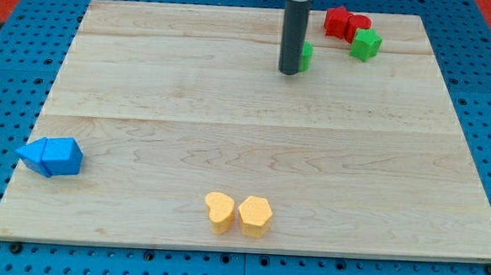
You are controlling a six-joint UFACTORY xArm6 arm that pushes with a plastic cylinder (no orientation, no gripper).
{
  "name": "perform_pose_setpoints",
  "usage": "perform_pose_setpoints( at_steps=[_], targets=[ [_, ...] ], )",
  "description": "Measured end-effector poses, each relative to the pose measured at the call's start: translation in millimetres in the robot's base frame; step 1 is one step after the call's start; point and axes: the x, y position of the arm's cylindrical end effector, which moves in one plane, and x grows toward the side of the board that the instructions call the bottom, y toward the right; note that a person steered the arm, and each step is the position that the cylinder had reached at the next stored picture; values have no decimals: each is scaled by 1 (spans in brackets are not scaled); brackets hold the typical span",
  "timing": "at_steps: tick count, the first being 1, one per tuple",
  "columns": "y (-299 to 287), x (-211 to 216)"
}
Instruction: Move the yellow heart into the group of blocks
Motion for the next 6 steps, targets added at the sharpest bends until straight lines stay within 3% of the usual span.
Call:
perform_pose_setpoints(
  at_steps=[1, 2, 3, 4, 6],
  targets=[
    [-1, -25],
    [50, -46],
    [60, -50],
    [20, -29],
    [34, 163]
  ],
)
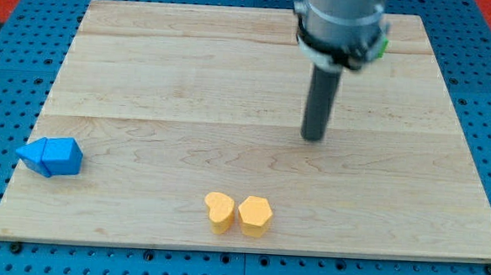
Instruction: Move the yellow heart into the group of blocks
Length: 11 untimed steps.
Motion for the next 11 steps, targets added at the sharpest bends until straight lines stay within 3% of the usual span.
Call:
perform_pose_setpoints(
  at_steps=[1, 2, 4, 6, 7, 9, 10, 11],
  targets=[
    [7, 98],
    [-3, 126],
    [-137, 101],
    [-215, 76],
    [-263, 28],
    [-147, 5],
    [-203, 9],
    [-184, 52]
  ],
)
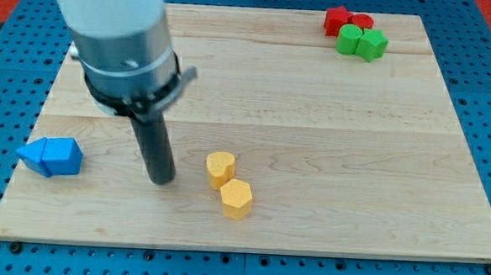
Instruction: Move the yellow heart into the group of blocks
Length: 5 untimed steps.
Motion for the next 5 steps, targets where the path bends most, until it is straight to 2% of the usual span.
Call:
perform_pose_setpoints(
  at_steps=[1, 2, 3, 4, 5],
  targets=[
    [52, -8],
    [101, -67],
    [171, -90],
    [150, -70],
    [159, -33]
  ],
)
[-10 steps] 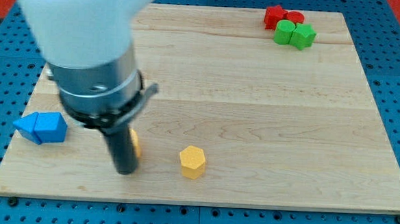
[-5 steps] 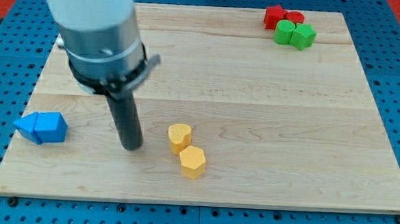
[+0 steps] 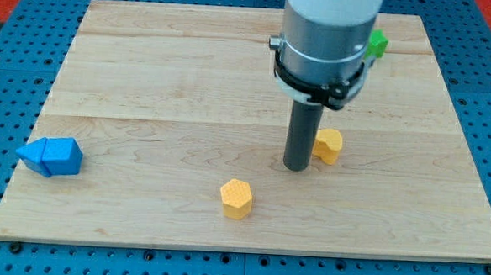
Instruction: Move the yellow heart into the group of blocks
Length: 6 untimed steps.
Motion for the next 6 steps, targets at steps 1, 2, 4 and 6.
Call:
perform_pose_setpoints(
  at_steps=[1, 2, 4, 6],
  targets=[
    [53, -44],
    [109, -89],
    [84, -154],
    [136, -101]
  ],
)
